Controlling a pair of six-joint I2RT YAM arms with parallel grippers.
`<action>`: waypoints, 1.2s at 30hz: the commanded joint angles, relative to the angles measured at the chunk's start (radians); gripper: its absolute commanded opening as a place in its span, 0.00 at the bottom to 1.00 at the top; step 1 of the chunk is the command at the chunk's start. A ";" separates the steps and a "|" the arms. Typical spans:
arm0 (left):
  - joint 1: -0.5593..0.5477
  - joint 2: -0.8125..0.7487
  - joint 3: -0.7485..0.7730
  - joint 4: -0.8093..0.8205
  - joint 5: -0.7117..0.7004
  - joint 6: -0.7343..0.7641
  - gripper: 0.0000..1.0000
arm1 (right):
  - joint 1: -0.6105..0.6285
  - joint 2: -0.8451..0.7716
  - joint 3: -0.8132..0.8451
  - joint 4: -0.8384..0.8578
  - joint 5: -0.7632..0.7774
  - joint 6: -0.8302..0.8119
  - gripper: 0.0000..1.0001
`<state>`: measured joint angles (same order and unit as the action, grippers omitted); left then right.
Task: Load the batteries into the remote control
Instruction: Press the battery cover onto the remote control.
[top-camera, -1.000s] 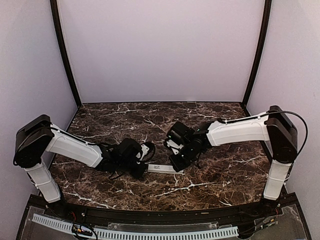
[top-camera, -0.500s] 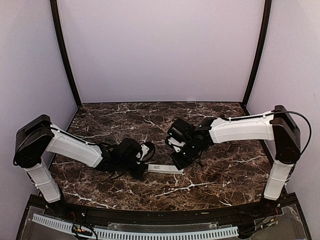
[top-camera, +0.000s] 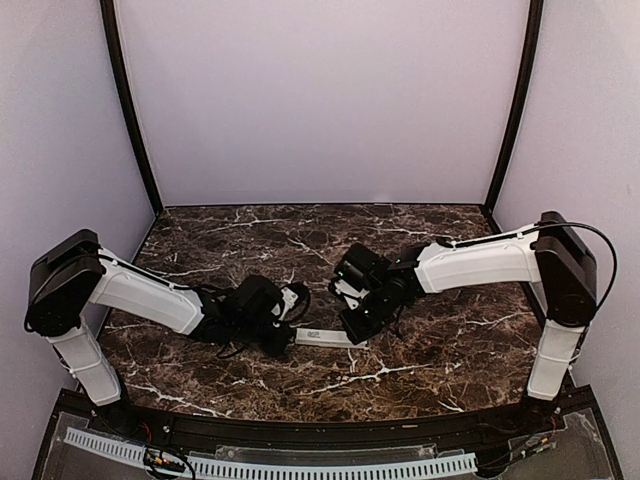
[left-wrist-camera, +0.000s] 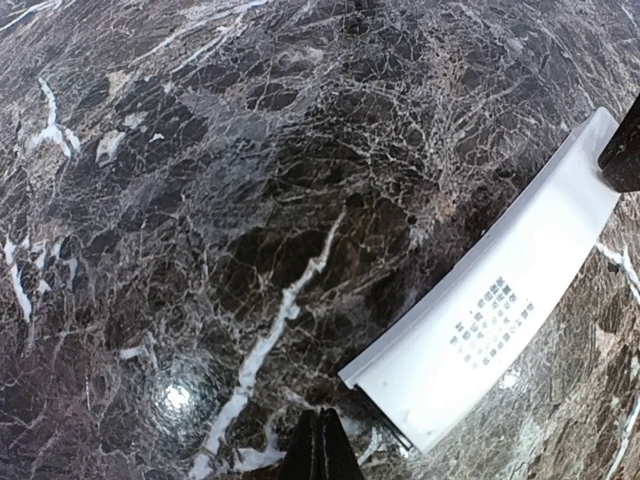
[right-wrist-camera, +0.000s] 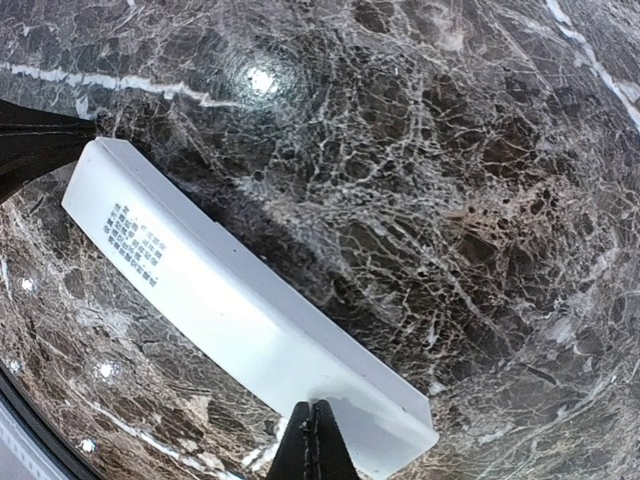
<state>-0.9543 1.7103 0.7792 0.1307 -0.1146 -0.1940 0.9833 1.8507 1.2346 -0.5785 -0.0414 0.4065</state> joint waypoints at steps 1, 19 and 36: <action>-0.007 -0.099 -0.001 -0.016 -0.019 0.018 0.00 | -0.001 0.056 -0.053 -0.029 -0.003 0.019 0.00; -0.008 -0.016 0.076 -0.019 0.053 0.140 0.22 | -0.022 0.053 -0.084 0.029 -0.050 0.031 0.00; -0.072 0.035 -0.001 -0.087 -0.023 0.128 0.15 | -0.027 0.039 -0.134 0.090 -0.094 0.041 0.00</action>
<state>-1.0195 1.7432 0.8505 0.1749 -0.1337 -0.0608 0.9649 1.8442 1.1618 -0.3889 -0.1379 0.4454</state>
